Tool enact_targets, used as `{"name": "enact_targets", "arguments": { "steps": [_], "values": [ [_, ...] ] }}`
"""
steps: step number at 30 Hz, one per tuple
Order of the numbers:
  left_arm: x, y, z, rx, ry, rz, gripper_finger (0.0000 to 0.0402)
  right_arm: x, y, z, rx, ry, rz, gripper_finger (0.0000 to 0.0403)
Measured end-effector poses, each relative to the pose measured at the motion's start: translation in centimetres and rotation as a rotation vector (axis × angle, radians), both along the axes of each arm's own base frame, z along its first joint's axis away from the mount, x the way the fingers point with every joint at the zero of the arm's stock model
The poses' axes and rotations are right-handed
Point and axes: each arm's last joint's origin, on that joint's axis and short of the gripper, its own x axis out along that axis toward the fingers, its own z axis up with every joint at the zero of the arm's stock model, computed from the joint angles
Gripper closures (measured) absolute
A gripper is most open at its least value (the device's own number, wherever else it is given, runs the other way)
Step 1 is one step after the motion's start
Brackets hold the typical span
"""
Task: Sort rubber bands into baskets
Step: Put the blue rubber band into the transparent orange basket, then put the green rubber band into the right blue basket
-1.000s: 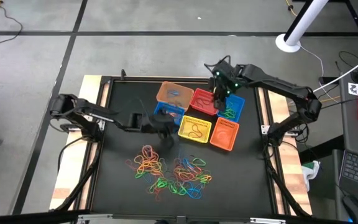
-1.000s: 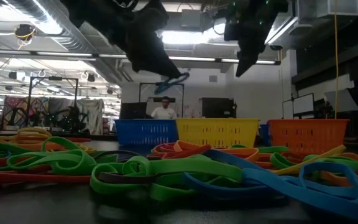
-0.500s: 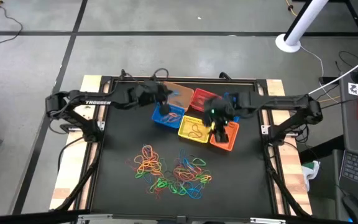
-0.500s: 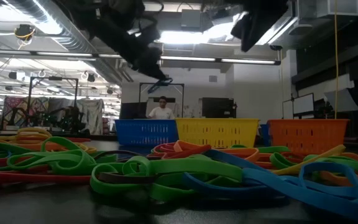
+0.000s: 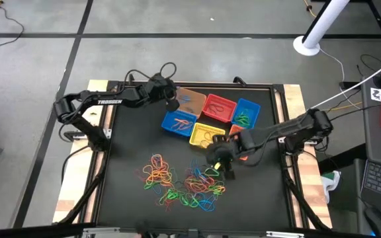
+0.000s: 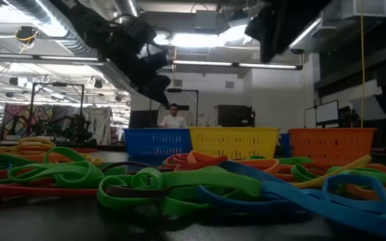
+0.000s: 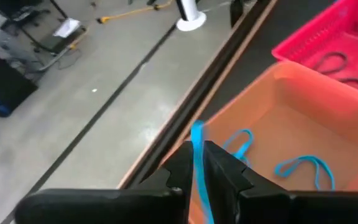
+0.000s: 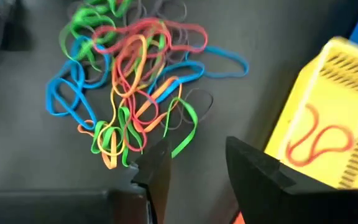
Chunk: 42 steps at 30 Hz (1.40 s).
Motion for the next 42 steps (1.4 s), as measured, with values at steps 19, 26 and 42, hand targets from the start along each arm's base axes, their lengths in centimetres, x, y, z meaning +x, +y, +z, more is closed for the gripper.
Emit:
{"name": "enact_targets", "arguments": {
  "steps": [19,26,42],
  "values": [
    [1.5,-0.5,-2.8,-0.038,0.078,-0.080,0.0273,2.5,3.3,-8.9,-0.046,0.259,-0.054,0.0249],
    [1.8,-1.0,-2.8,-0.034,0.080,-0.100,0.0273,2.8,3.3,-8.9,-0.027,0.234,-0.082,0.0249],
    [2.3,-1.9,-2.9,-0.035,0.083,-0.132,0.0273,1.5,3.0,-12.3,-0.009,0.346,-0.160,0.0249]
  ]
}}
